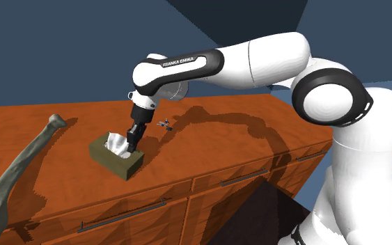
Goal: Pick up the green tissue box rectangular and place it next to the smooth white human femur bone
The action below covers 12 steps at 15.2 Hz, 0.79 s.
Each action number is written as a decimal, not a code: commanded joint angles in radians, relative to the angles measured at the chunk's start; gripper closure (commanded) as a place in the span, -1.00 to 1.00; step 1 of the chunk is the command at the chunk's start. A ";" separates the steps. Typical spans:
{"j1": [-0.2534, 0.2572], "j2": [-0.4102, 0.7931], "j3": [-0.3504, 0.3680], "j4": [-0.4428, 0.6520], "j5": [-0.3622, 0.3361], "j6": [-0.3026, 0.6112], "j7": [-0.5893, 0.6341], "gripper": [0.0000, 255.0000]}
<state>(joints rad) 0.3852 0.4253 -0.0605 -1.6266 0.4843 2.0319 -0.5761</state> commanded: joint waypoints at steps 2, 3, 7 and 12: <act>0.001 0.008 0.002 -0.005 0.003 0.013 -0.004 1.00; 0.001 0.008 0.002 -0.005 0.003 0.013 -0.004 1.00; 0.001 0.008 0.002 -0.005 0.003 0.013 -0.004 1.00; 0.001 0.007 0.002 -0.006 0.003 0.013 -0.004 -1.00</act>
<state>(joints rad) 0.3865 0.4326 -0.0589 -1.6321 0.4874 2.0448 -0.5802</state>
